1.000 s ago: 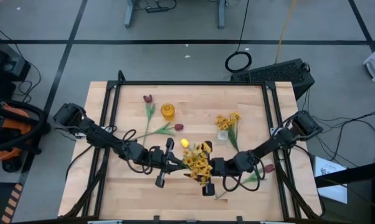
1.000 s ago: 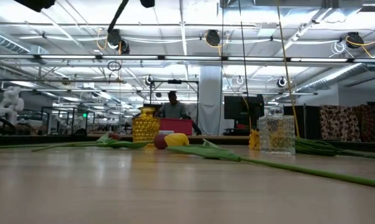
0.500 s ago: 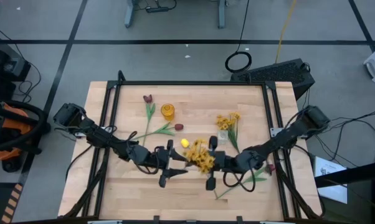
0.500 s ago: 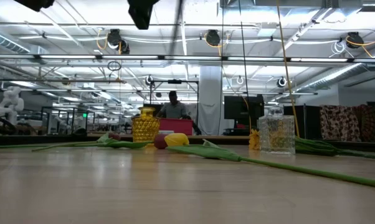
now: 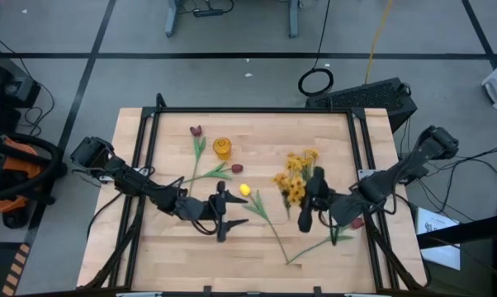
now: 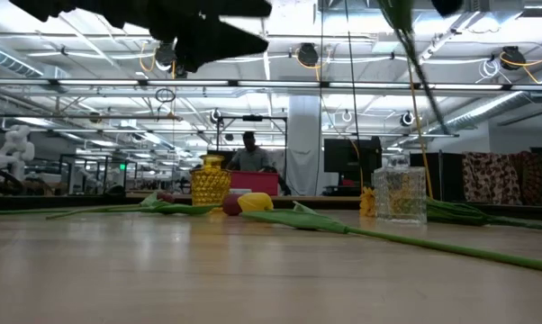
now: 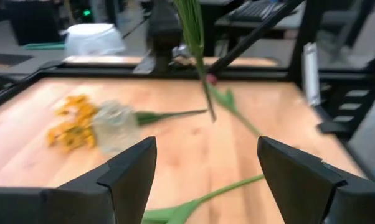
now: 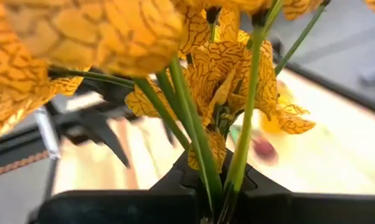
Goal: Sort flowers into vase by color
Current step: Move the yellow flower on top of the other yellow flower
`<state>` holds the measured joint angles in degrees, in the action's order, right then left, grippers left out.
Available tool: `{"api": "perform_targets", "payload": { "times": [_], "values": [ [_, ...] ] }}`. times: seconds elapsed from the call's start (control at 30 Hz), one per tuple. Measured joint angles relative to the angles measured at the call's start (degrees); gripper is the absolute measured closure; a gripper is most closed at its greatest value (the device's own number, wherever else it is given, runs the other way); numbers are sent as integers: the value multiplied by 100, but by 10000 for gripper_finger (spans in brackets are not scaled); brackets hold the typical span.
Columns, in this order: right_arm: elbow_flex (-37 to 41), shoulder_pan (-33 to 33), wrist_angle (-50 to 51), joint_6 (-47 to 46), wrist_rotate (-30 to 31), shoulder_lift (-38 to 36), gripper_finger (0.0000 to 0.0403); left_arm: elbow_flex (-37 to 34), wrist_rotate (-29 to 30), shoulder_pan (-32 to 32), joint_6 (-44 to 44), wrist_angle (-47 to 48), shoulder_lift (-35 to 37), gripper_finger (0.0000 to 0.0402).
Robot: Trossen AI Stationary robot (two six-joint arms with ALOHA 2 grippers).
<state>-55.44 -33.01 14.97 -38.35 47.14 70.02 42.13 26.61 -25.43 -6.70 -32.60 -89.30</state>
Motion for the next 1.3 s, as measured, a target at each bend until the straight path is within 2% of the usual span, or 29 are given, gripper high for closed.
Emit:
{"api": "perform_targets", "payload": {
  "times": [0.33,0.43,0.53,0.67,0.83,1.0,1.17,1.3],
  "values": [
    [0,6,2583,-2498,245,-171,392,0,92,-2,-51,758,0,116],
    [111,7,3259,-3348,244,-171,392,0,215,-4,-325,1129,4,116],
    [288,7,3604,-3962,187,-167,392,0,536,-3,-796,1798,59,116],
    [628,110,3722,-4488,26,-167,392,9,470,82,-1638,3150,284,116],
    [1044,418,3680,-4800,7,-167,392,4,393,242,-2554,5021,595,116],
    [1363,836,3396,-4706,-314,-169,390,2,429,347,-2645,6424,732,116],
    [1636,1143,2877,-4305,-547,-167,368,-147,803,551,-2366,6895,729,116],
    [1754,1250,2596,-4058,-556,-167,341,-337,602,989,-2063,6817,728,116]
  ]
}}
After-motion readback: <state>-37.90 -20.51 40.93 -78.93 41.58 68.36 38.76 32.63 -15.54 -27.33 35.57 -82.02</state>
